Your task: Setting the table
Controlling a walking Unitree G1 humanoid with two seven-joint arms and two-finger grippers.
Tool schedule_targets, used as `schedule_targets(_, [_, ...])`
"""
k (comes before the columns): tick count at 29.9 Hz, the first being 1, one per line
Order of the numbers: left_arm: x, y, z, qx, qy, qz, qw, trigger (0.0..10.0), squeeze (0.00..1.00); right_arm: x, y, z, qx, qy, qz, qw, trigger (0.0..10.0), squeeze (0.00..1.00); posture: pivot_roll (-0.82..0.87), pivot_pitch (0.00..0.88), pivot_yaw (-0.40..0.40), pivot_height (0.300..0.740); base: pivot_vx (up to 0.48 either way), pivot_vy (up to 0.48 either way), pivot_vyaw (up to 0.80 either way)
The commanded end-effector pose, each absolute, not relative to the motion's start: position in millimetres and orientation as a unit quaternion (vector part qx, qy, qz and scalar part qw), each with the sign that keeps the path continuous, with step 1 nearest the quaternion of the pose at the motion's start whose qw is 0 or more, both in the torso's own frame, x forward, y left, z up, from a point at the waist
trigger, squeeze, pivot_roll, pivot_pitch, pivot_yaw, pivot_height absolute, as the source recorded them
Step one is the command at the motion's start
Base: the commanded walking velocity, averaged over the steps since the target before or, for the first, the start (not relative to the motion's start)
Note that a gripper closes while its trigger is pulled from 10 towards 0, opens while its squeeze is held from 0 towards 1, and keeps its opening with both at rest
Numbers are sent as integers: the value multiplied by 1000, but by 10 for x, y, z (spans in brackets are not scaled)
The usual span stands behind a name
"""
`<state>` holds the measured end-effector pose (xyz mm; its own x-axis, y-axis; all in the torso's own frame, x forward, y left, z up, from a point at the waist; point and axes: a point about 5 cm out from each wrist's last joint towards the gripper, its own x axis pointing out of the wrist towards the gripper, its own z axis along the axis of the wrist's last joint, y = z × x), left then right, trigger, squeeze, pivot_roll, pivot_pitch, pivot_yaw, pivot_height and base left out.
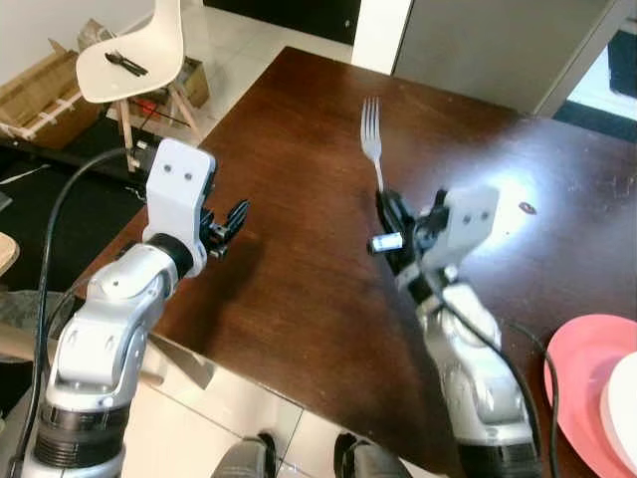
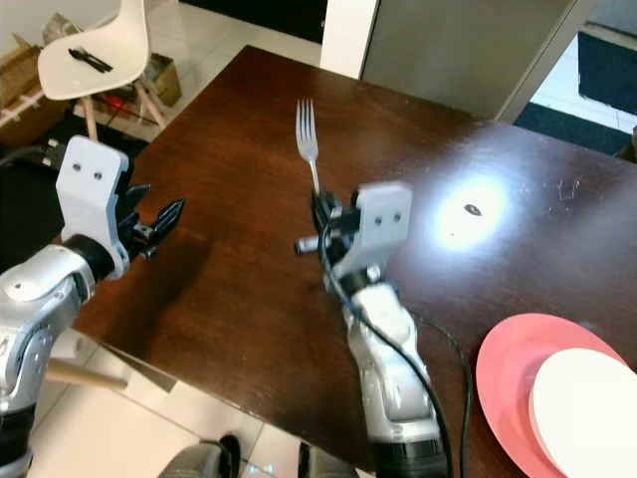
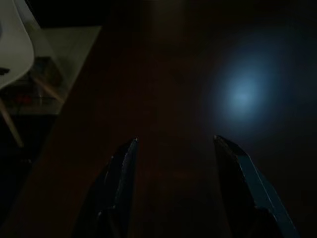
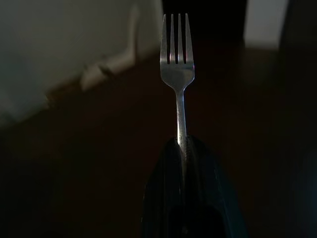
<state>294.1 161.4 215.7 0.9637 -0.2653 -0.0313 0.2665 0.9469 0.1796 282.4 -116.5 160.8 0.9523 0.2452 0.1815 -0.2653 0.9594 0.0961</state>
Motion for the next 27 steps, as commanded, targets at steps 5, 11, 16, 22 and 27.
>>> schedule_targets(5, [2922, 1573, 2060, 86, 7, -115, 990, 10000, 0, 2808, -1243, 1589, 63, -74, 107, 989, 10000, 0, -21, 77, 46, 740, 0, 0, 0])
schedule_targets(11, [2898, 1599, 2002, 64, 8, -86, 994, 10000, 0, 2935, -1329, 1708, 66, -96, 92, 989, 10000, 0, -14, 65, 32, 740, 0, 0, 0])
schedule_targets(16, [2892, 1607, 1983, 60, 8, -74, 995, 10000, 0, 2963, -1320, 1732, 61, -100, 91, 989, 10000, 0, -15, 59, 28, 740, 0, 0, 0])
schedule_targets(22, [2890, 1572, 1956, 62, 8, -77, 995, 10000, 0, 2973, -1289, 1733, 62, -100, 94, 989, 10000, 0, -18, 53, 27, 740, 0, 0, 0])
schedule_targets(27, [2871, 1557, 1966, 57, 2, -80, 995, 10000, 0, 2988, -1299, 1728, 63, -100, 93, 989, 10000, 0, -15, 51, 27, 740, -153, 0, 0])
